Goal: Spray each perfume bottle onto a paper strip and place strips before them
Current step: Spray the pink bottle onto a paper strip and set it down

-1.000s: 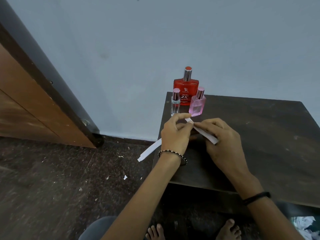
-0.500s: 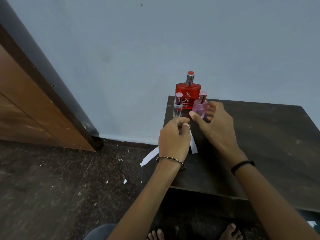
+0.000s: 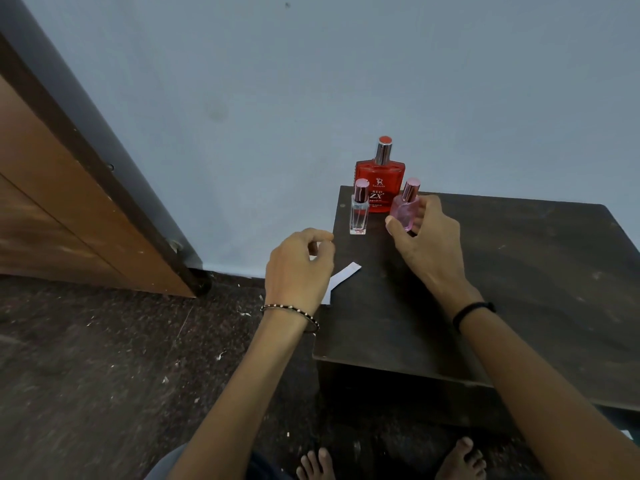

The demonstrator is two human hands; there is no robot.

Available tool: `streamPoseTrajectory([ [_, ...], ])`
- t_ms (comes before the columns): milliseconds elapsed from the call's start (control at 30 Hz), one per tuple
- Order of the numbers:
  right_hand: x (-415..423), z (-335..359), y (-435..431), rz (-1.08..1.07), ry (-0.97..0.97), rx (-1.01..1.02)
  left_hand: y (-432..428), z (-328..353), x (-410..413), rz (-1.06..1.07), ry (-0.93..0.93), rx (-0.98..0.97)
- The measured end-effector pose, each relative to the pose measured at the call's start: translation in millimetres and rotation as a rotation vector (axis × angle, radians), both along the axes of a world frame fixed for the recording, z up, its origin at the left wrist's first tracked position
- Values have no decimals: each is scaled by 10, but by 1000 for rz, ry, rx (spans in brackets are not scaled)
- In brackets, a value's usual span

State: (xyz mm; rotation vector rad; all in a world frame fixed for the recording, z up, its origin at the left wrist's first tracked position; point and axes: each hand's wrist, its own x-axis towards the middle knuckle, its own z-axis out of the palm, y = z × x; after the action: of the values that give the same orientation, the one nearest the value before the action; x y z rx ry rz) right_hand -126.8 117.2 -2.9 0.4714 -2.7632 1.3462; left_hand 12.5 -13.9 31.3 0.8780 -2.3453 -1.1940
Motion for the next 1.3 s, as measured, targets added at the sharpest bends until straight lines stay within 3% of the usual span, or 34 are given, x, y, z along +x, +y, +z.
streamPoseTrajectory([
  [333,315,93,214,-49,16,-102,18,-114,7,-31,-282,-155],
  [833,501,93,426,-50,6,-182,299,-178,-178,-61,-353,-396],
  [1300,484,56,576,-9,10,-204,441,-189,-388,13,-297,-205],
])
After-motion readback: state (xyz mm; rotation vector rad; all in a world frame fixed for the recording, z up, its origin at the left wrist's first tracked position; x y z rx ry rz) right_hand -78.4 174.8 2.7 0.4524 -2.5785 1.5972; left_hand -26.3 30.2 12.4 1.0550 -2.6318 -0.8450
